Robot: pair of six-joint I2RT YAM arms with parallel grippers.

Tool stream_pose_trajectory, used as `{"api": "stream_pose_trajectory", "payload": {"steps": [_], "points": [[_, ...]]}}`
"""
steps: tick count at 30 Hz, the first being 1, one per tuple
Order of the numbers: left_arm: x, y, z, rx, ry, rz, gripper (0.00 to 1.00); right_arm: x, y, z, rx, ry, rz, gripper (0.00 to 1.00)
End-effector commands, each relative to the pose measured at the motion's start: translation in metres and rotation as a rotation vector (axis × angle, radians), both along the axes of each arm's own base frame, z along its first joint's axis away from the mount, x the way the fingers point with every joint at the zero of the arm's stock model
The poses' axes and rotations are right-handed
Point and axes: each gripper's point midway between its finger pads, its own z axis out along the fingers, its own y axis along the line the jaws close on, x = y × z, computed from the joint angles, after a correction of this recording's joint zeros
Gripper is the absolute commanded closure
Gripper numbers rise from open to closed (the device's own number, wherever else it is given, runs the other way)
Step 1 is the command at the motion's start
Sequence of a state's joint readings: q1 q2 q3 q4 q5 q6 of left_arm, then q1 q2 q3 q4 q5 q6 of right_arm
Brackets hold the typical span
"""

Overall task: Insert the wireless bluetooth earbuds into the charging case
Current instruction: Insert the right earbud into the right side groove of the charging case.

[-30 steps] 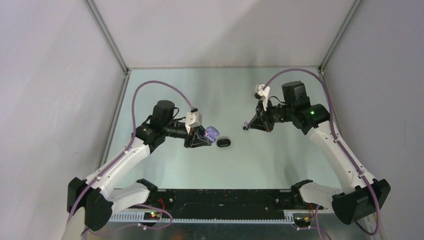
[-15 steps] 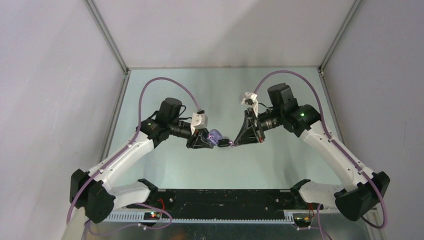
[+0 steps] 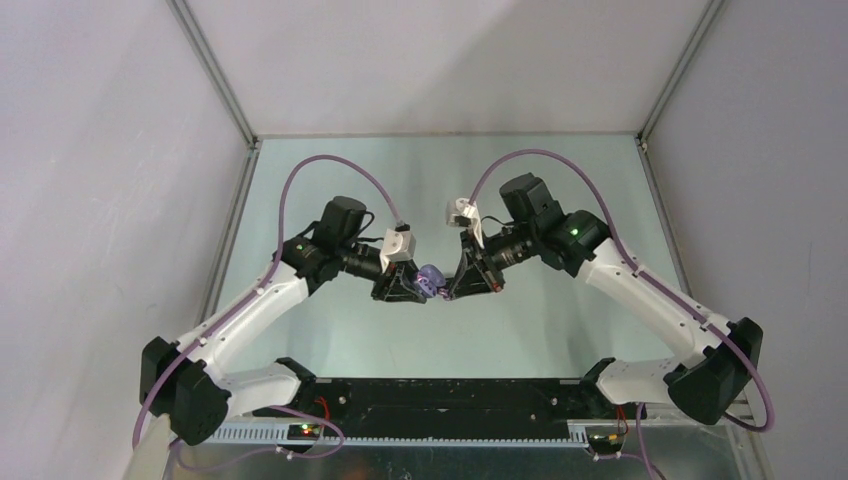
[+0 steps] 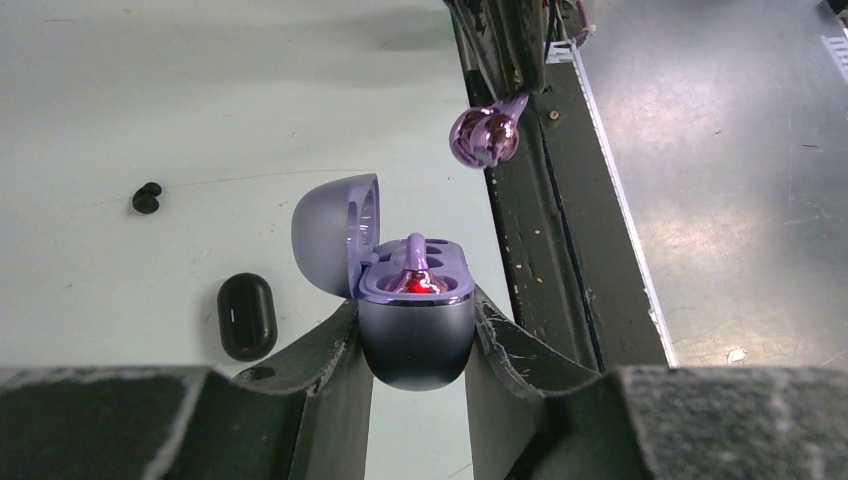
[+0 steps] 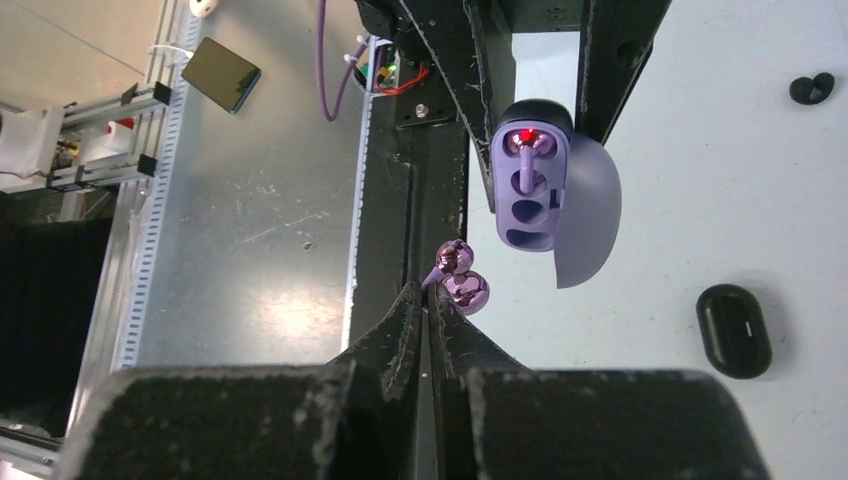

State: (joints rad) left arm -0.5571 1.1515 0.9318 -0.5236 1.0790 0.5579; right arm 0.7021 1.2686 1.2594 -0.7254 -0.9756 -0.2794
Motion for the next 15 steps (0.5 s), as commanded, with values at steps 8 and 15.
{"api": "stream_pose_trajectory", "payload": {"steps": [8,15], "points": [[-0.0058,-0.0049,0.0250,-0.069,-0.050,-0.050,0.93,0.0168,0.0178,0.0111,0.016,-0.132,-0.024,0.92],[-0.0066,-0.0056,0.0269,-0.075,-0.044,-0.053,0.93,0.0175,0.0220,0.0067,0.004,-0.132,-0.025,0.92]]}}
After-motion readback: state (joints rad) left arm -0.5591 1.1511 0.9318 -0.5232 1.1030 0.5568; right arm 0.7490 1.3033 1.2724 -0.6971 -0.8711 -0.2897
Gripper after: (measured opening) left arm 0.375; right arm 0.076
